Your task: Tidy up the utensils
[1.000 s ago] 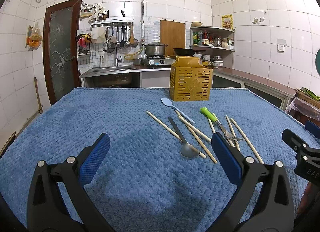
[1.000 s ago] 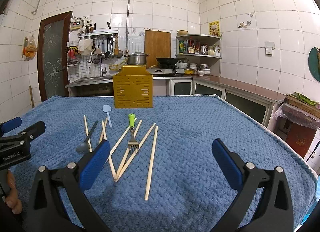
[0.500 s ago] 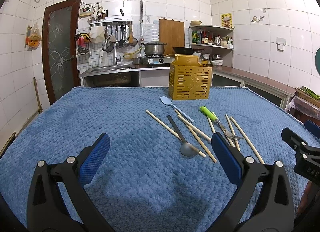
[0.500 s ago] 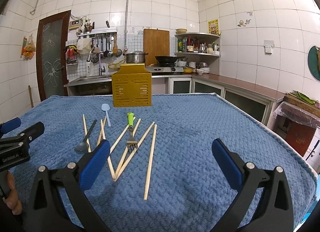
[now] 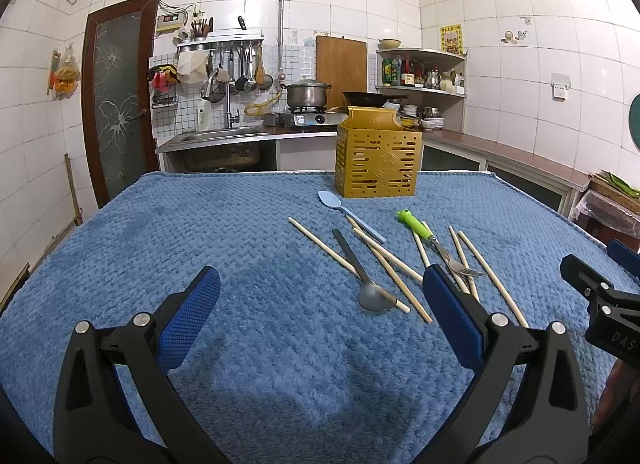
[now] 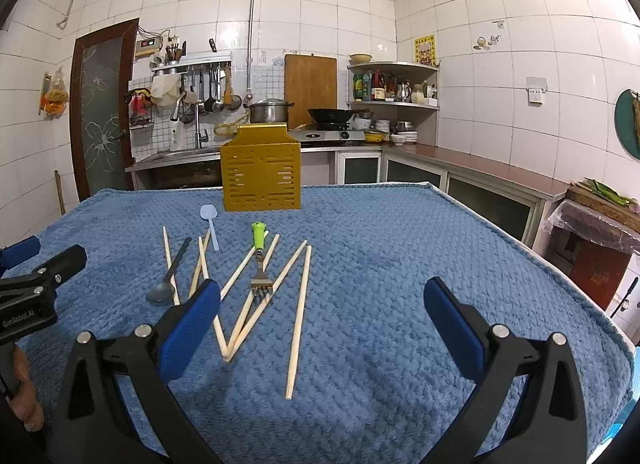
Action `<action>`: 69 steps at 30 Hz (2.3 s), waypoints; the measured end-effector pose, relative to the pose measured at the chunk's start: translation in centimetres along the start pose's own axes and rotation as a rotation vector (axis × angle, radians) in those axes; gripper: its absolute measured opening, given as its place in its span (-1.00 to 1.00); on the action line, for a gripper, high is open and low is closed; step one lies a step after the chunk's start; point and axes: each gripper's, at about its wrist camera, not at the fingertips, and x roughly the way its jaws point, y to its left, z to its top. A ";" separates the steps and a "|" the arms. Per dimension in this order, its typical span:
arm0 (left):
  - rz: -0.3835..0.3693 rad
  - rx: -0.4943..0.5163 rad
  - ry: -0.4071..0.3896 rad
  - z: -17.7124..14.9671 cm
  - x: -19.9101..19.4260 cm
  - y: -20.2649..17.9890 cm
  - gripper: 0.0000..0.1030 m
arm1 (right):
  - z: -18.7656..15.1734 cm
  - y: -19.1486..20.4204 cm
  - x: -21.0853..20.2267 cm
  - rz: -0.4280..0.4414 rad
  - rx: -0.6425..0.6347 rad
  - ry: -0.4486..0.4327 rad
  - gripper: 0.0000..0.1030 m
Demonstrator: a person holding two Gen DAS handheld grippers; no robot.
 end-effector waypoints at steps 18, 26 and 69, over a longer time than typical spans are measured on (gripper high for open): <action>0.001 0.000 0.000 0.0 -0.1 -0.1 0.90 | -0.2 0.0 0.0 -0.007 0.006 -0.001 0.93; 0.001 0.000 0.000 0.0 -0.1 -0.1 0.90 | -0.1 -0.1 0.0 -0.007 0.007 -0.001 0.93; -0.008 -0.059 0.068 0.4 1.1 1.1 0.90 | 0.4 -0.3 1.0 -0.024 0.014 0.064 0.93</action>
